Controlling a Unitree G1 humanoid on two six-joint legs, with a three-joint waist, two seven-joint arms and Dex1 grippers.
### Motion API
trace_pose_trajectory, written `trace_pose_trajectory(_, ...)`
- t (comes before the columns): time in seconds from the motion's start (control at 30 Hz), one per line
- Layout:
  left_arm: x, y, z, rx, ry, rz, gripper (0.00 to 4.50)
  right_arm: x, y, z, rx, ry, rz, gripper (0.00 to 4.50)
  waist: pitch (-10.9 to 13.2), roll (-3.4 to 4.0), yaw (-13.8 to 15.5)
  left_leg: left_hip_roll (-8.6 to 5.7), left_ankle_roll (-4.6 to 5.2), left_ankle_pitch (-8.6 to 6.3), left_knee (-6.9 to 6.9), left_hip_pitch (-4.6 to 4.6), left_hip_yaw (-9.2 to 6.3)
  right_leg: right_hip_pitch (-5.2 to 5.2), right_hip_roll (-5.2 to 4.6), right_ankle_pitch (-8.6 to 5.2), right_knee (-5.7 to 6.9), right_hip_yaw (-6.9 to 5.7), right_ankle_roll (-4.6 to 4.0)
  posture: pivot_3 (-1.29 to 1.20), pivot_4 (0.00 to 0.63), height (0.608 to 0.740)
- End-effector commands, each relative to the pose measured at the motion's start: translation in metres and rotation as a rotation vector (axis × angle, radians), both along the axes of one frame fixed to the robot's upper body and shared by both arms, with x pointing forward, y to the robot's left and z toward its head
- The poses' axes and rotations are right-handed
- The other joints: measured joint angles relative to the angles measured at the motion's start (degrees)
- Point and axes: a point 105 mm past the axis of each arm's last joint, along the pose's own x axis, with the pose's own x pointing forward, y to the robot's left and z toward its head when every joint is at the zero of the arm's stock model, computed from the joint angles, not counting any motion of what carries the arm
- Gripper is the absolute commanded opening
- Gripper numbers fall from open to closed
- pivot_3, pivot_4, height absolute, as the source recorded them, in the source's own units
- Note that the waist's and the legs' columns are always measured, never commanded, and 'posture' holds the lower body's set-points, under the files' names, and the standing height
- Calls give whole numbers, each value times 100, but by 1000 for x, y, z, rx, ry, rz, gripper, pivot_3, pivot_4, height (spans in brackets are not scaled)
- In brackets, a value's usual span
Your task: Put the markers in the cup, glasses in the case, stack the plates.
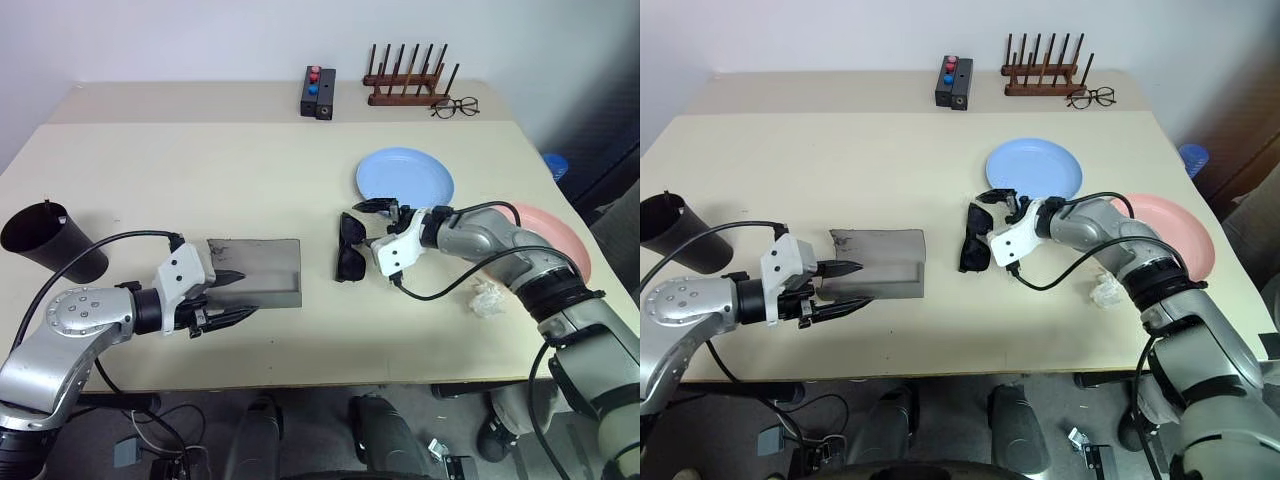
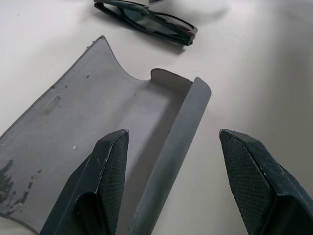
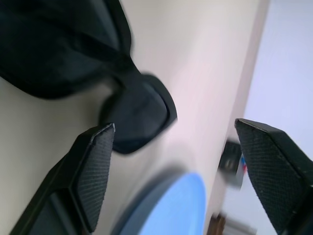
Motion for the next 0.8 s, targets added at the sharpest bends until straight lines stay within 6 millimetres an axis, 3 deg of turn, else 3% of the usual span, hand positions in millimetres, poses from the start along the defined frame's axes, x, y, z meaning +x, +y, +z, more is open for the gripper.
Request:
trace_pose_trajectory(0.03,-3,-4,8,-12,-28,-14,3025,-5,12,7,-13,-42,111,4064,0,0,-2,0,0,0,0,0,0,0,0,0,0,0,0,0,150,738)
trace_pose_trajectory(0.4,-5,-6,7,-17,-19,-11,3025,-6,30,0,0,2,174,4064,0,0,-5,0,0,0,0,6,-1,3,1,0,5,1,0,0,150,738)
trace_pose_trajectory(0.67,-6,-6,5,-13,-14,-12,3025,-8,29,-5,5,118,128,4064,0,0,-8,1,0,0,-1,15,-1,12,1,0,7,2,0,0,150,738)
trace_pose_trajectory(0.77,-6,-6,5,-11,-12,-18,3025,-11,26,-8,-30,164,118,3282,0,0,4,0,0,0,0,15,-1,13,1,0,7,2,0,0,150,738)
trace_pose_trajectory(0.8,-6,-7,5,-11,-12,-20,3025,-12,25,-9,-43,178,113,2820,0,1,5,0,0,0,0,15,-1,13,1,0,7,2,0,0,150,738)
